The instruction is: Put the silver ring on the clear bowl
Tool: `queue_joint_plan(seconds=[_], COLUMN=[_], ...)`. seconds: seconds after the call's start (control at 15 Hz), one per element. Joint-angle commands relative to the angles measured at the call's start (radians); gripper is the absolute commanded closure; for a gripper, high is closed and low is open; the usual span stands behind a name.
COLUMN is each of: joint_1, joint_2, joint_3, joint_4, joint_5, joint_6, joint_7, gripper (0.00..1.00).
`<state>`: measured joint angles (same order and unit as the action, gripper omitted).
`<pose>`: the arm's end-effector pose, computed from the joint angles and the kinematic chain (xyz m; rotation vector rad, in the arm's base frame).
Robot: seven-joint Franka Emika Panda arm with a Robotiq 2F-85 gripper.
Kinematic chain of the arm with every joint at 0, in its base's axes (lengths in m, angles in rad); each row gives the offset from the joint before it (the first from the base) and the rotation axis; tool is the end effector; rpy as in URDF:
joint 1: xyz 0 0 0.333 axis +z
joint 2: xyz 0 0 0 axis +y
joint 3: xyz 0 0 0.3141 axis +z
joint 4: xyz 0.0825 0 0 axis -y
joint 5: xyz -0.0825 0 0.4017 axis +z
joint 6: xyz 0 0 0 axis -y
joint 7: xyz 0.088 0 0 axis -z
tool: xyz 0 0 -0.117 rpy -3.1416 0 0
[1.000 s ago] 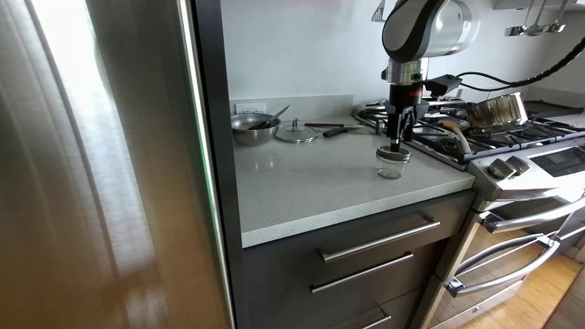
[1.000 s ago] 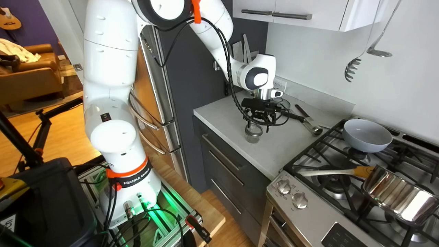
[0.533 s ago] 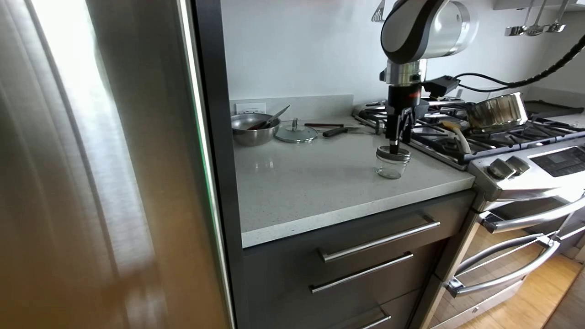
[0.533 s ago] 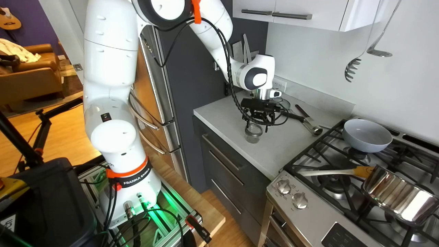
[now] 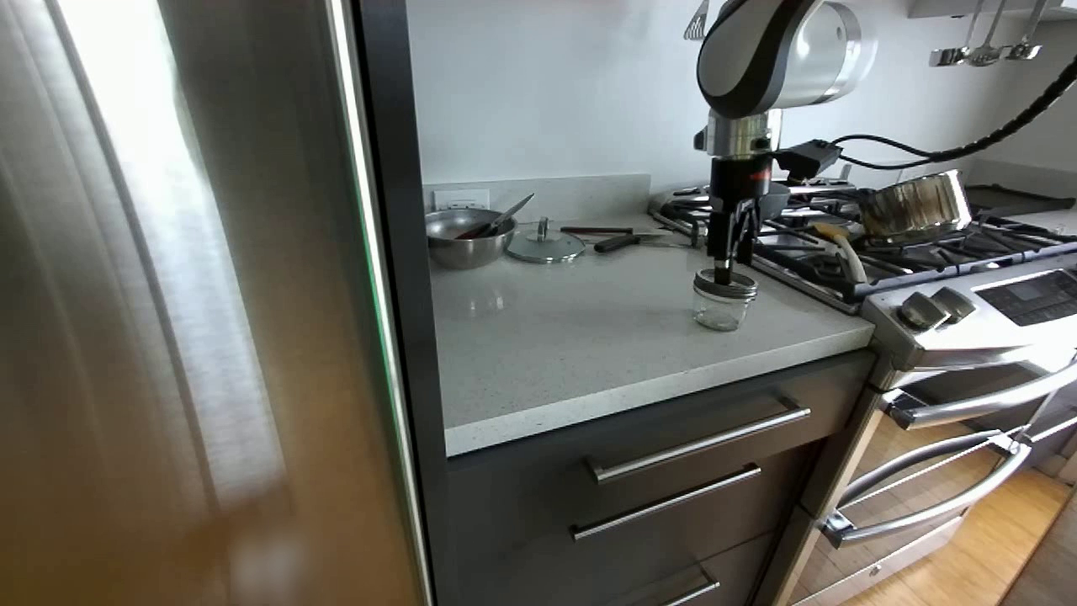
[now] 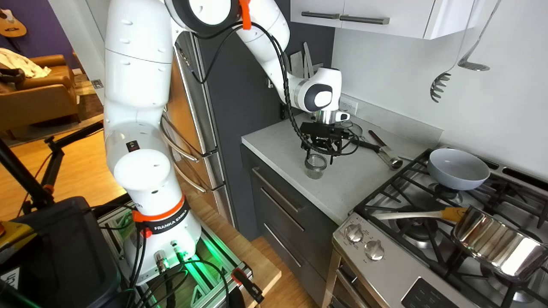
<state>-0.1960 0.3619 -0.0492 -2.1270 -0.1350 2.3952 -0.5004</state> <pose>0.5569 -0.1419 0.2042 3.0225 0.5517 -0.1931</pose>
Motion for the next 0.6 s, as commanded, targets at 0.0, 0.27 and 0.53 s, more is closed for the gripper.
queue_joint_plan(seconds=[0.0,0.27,0.53], joint_1=[0.001,0.003,0.003], joint_2=[0.009,0.011,-0.007], joint_3=[0.000,0.000,0.000], joint_4=[-0.003,-0.001,-0.016], joint_5=[-0.008,-0.010,-0.010], joint_6=[-0.014,-0.015,-0.007], joint_7=[-0.009,-0.006,-0.008], gripper=[0.00,0.00,0.00])
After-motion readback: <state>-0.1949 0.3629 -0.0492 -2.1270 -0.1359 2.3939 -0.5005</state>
